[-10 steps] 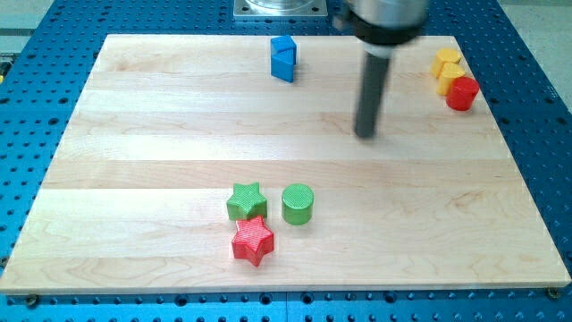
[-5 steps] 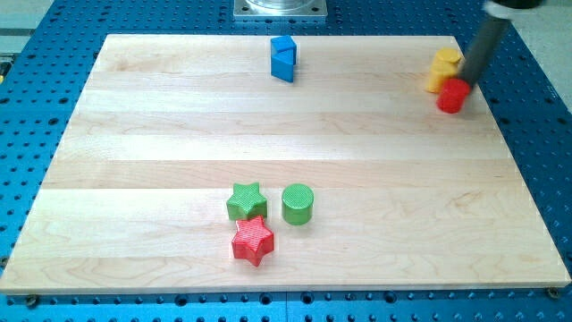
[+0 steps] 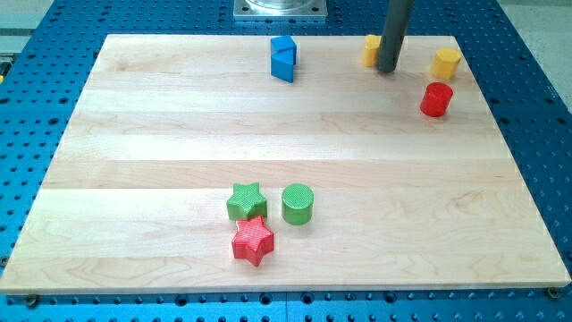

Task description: Push yellow blocks into the blue blocks

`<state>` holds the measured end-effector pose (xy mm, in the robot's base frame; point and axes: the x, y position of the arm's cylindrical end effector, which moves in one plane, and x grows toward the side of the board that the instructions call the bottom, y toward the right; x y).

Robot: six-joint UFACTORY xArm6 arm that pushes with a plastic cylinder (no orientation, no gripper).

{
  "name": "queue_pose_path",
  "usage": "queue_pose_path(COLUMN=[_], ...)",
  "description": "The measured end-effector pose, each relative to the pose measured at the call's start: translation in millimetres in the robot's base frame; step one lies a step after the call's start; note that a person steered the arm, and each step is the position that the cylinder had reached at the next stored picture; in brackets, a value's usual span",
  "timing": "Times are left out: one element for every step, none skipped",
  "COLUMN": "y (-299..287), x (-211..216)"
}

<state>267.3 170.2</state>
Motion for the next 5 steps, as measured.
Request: queue_pose_path(y=[6,31,-5,-55,-86], x=[-10,-13,-44,-51,-52])
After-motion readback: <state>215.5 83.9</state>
